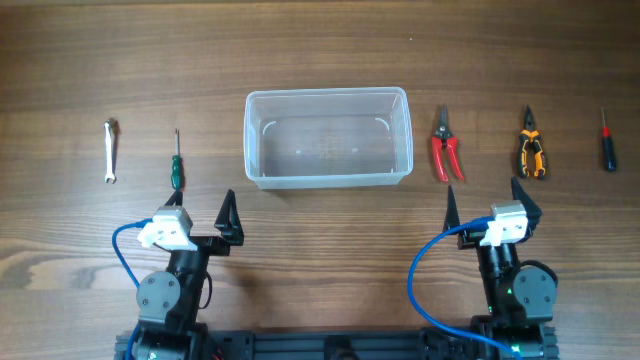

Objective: Pack container

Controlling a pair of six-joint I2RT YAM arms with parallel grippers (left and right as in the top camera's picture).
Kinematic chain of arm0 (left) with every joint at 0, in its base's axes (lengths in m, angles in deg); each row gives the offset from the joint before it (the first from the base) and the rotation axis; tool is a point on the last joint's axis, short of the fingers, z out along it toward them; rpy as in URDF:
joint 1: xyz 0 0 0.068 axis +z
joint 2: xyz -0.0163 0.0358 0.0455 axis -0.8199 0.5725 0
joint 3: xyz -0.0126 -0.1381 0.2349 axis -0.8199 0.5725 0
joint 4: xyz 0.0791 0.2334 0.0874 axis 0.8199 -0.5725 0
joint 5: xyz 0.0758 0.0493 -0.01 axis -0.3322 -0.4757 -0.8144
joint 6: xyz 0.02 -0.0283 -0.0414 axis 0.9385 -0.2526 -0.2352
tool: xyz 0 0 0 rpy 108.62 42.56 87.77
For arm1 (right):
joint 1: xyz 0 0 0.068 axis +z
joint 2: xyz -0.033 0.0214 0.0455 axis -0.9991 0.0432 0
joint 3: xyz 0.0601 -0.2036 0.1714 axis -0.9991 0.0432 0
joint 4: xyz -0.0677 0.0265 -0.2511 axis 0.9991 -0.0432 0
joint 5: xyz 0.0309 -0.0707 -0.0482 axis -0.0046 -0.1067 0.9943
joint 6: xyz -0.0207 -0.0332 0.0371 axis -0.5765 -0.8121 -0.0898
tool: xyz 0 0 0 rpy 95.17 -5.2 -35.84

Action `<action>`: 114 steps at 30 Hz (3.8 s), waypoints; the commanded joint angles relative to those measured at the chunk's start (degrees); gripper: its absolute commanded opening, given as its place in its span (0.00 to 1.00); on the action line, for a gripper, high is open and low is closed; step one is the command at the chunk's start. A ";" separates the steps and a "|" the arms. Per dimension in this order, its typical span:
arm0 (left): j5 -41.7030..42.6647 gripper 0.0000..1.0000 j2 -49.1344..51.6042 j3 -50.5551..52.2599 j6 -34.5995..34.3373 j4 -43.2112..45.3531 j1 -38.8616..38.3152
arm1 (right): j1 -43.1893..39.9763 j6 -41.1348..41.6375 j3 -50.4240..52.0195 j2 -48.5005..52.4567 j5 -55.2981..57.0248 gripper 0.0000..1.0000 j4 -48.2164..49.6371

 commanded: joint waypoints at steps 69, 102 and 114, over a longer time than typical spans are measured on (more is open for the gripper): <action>-0.57 1.00 -0.42 0.46 1.18 0.15 0.42 | -0.24 -0.04 0.07 -0.72 -0.68 1.00 0.13; -0.57 1.00 -0.42 0.46 1.18 0.15 0.42 | -0.24 -0.17 0.07 -0.72 -0.87 1.00 0.15; -0.57 1.00 -0.42 0.46 1.18 0.15 0.42 | -0.24 22.45 -0.04 1.20 -8.17 1.00 0.85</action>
